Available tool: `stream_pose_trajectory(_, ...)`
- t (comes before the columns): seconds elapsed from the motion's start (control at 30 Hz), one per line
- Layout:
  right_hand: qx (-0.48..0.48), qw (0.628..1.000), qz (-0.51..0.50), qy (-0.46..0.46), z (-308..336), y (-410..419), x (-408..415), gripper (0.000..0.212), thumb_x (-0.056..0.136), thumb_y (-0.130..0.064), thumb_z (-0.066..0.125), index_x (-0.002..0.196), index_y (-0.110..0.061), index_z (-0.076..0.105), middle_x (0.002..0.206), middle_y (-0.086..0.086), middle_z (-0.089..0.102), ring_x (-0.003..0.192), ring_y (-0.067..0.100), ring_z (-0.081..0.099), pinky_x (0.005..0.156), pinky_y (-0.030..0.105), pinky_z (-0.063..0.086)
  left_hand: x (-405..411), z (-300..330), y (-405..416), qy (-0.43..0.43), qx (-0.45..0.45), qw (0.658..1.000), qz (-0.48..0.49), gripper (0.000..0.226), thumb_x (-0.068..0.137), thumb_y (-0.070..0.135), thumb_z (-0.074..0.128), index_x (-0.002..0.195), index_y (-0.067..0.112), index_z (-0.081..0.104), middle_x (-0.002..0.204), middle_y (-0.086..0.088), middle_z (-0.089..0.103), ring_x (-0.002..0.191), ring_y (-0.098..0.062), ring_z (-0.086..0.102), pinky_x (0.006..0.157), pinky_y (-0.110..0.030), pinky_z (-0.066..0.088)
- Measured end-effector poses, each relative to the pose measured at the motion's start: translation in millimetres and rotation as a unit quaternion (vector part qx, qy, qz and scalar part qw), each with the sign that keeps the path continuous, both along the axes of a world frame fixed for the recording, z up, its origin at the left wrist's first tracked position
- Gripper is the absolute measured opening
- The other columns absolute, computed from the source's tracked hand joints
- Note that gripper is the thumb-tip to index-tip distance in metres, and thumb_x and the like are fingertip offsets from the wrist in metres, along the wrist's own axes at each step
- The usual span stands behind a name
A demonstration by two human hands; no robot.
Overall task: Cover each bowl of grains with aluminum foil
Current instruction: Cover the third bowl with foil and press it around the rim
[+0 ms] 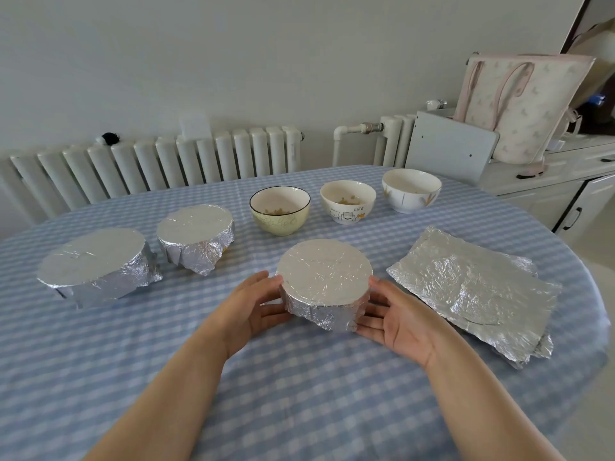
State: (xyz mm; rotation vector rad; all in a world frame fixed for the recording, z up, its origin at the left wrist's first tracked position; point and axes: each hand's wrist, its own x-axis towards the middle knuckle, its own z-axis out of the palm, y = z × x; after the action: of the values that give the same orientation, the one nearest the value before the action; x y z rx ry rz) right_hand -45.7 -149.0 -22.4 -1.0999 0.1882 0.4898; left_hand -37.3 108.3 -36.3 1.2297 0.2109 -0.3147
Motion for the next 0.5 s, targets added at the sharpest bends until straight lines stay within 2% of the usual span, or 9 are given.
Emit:
stream_pose_trajectory(0.2,-0.003,1.0,-0.015,-0.001,-2.1,1.0,2.5,0.047,0.066,-0.032,0.073,0.104,-0.006,0.062,0.079,0.011,0.068,0.069,0.027,0.068,0.076,0.041,0.058,1.8,-0.1,-0.8,0.002,-0.019,1.0,-0.005,0.103,0.06,0.03,0.084,0.146,0.006,0.034,0.118,-0.022,0.064,0.093,-0.035,0.068,0.075,-0.038,0.057)
stream_pose_trajectory(0.37,0.006,1.0,-0.017,-0.005,-1.6,0.9,3.7,0.046,0.065,-0.029,0.072,0.103,-0.005,0.062,0.078,0.013,0.067,0.066,0.027,0.068,0.068,0.039,0.06,1.5,1.3,-2.3,0.001,-0.028,1.0,-0.003,0.095,0.06,0.029,0.083,0.141,0.003,0.04,0.113,-0.021,0.065,0.09,-0.034,0.068,0.075,-0.038,0.058)
stream_pose_trajectory(0.43,0.01,1.0,-0.017,-0.01,0.1,0.9,5.5,0.044,0.066,-0.028,0.071,0.103,-0.005,0.063,0.075,0.012,0.068,0.064,0.026,0.068,0.064,0.038,0.061,1.7,3.6,-2.4,-0.006,-0.023,1.0,-0.015,0.08,0.064,0.028,0.08,0.132,0.001,0.048,0.109,-0.019,0.065,0.09,-0.034,0.067,0.079,-0.04,0.059)
stream_pose_trajectory(0.5,0.014,1.0,-0.015,-0.014,4.2,1.5,7.7,0.042,0.069,-0.027,0.07,0.104,-0.006,0.062,0.072,0.011,0.068,0.061,0.024,0.068,0.059,0.036,0.06,2.7,7.2,-1.0,-0.012,-0.015,0.999,-0.029,0.07,0.072,0.028,0.073,0.131,-0.002,0.051,0.11,-0.018,0.065,0.094,-0.035,0.064,0.09,-0.044,0.056)
